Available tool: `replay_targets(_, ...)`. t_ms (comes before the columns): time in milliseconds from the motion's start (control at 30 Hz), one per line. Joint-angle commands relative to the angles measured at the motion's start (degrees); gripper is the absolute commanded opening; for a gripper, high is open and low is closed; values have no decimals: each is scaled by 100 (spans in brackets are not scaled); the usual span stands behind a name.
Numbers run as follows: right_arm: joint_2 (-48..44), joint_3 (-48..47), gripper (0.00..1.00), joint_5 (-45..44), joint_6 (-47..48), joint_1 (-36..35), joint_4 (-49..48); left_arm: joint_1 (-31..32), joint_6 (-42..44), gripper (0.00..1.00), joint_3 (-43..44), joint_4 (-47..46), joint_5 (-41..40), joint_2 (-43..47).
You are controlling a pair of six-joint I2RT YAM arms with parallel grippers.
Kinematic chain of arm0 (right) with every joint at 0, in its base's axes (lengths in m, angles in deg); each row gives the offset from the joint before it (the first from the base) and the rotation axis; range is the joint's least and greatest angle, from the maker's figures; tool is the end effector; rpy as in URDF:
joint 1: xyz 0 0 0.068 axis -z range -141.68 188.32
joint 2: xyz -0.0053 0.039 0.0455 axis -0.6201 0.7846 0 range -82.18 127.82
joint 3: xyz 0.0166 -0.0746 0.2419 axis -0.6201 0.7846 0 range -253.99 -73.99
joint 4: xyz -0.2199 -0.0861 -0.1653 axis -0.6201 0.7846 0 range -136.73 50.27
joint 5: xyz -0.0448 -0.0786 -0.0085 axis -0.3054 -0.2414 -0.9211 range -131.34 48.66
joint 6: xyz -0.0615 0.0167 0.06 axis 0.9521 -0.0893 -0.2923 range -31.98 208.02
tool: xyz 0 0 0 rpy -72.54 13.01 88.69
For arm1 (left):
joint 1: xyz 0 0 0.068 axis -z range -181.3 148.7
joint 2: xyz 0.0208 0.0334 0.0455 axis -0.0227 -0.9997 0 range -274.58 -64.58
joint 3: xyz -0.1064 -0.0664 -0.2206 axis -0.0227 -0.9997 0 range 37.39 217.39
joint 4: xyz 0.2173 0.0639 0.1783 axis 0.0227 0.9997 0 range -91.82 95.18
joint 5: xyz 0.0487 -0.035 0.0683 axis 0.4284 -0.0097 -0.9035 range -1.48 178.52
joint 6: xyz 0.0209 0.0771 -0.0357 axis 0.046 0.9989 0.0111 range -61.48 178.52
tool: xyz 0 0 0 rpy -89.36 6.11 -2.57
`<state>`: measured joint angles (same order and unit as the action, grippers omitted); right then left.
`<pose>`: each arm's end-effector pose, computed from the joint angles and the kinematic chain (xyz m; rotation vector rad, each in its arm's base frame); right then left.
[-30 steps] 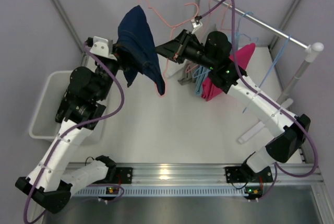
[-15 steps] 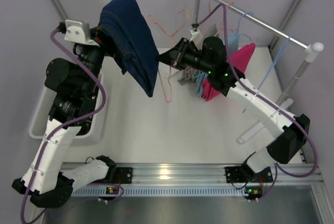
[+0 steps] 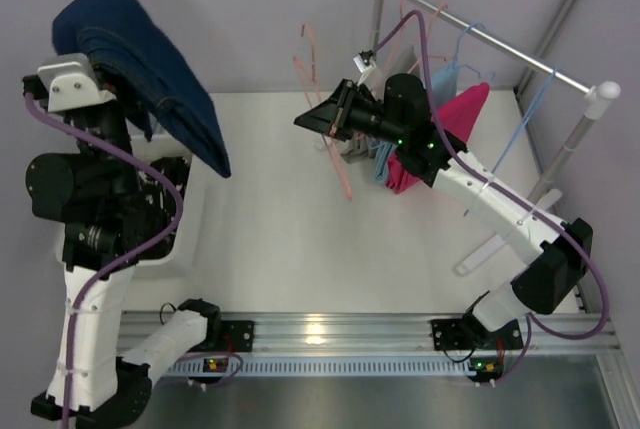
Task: Remove the trousers from the hanger
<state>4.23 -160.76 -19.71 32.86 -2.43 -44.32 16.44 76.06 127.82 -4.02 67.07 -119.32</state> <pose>0.3024 0.2983 0.4136 -0.1047 1.8533 1.5412 0.1815 -0.0283 0.6110 -0.0595 0.9617 0.1669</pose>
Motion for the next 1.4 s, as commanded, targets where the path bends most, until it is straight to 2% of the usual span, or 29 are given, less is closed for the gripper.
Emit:
replay_targets(0,-247,-376,0,271,181,-99,-496,-629,627,0,-716,-668,-351,716)
replay_targets(167,-265,-552,0,421,251,-108,-470,-1560,1268,0,-2036,-765,-543,1711)
replay_targets(367,-265,-825,0,579,558,-100,-250,-3116,1208,0,-3549,-572,-938,2880)
replay_targets(500,-291,-904,0,676,646,-108,-66,-3478,1383,0,-4199,-334,-1456,3258)
replay_targets(667,-283,-922,0,694,620,-99,-66,-3575,1830,0,-4902,-772,-1906,3242)
replay_targets(800,-221,-1000,0,694,611,-100,-39,-3575,2087,0,-5202,-1396,-2064,2585)
replay_targets(900,-169,-1141,0,702,655,-65,92,-3575,1737,0,-5159,-1363,-1750,1979)
replay_targets(1000,-282,-1238,0,510,830,-64,224,-3575,850,0,-4739,-644,-1003,1169)
replay_targets(1067,-396,-1247,0,317,945,-64,329,-3575,165,0,-4474,-30,-213,574)
replay_targets(1133,-607,-1203,0,176,1120,-56,461,-3575,-179,0,-4150,140,227,264)
replay_targets(1167,-695,-1159,0,36,1182,-56,618,-3575,-450,0,-4061,175,690,-34)
replay_targets(1300,-1240,-651,0,-237,1507,-3,987,-3567,-1050,14,-3402,981,1072,-958)
replay_targets(1333,-1476,-588,0,-290,1551,6,1085,-3575,-1225,32,-3270,1132,1038,-1151)
replay_targets(1367,-1582,-527,0,-430,1604,32,1181,-3575,-1288,43,-3077,1238,1020,-1466)
